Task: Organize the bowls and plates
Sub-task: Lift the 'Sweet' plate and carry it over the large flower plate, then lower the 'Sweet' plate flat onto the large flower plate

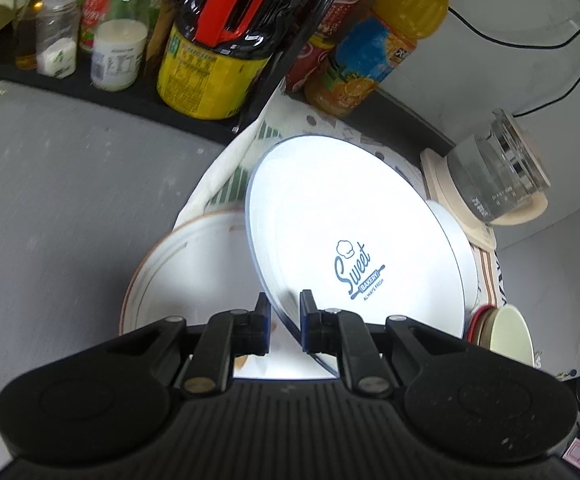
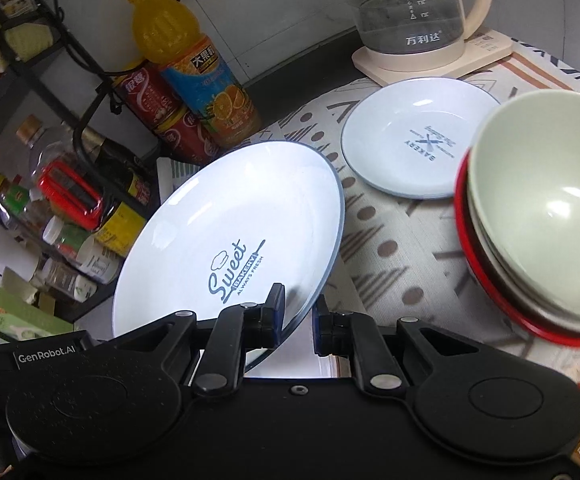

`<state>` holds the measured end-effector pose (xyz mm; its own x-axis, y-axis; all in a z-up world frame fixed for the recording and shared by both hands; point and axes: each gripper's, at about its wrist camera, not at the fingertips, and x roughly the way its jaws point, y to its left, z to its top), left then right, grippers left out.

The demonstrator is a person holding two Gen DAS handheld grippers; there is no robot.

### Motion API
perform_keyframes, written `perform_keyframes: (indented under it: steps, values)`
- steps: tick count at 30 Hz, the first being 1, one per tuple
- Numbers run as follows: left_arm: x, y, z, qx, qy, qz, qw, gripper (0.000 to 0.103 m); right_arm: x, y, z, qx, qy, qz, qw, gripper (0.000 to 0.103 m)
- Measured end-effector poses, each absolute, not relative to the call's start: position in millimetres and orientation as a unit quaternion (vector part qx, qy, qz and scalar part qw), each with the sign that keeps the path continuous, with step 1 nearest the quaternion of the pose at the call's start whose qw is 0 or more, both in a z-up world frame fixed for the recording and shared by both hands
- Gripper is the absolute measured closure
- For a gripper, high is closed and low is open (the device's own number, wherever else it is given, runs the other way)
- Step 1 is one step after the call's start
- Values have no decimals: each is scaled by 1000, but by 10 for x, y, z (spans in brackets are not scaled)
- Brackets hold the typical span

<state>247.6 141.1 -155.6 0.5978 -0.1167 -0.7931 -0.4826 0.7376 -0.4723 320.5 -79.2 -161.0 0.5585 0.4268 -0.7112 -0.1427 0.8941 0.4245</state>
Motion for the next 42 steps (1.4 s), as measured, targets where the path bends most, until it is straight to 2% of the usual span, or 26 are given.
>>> perform_keyframes:
  steps: [13, 42]
  values:
    - [2136, 1353, -1644, -359, 449, 116, 810, 91, 2830, -823, -1634, 134, 435, 160, 876, 90]
    - [2030, 1360, -1883, -375, 482, 120, 783, 89, 2753, -768, -1751, 110, 451, 155, 872, 90]
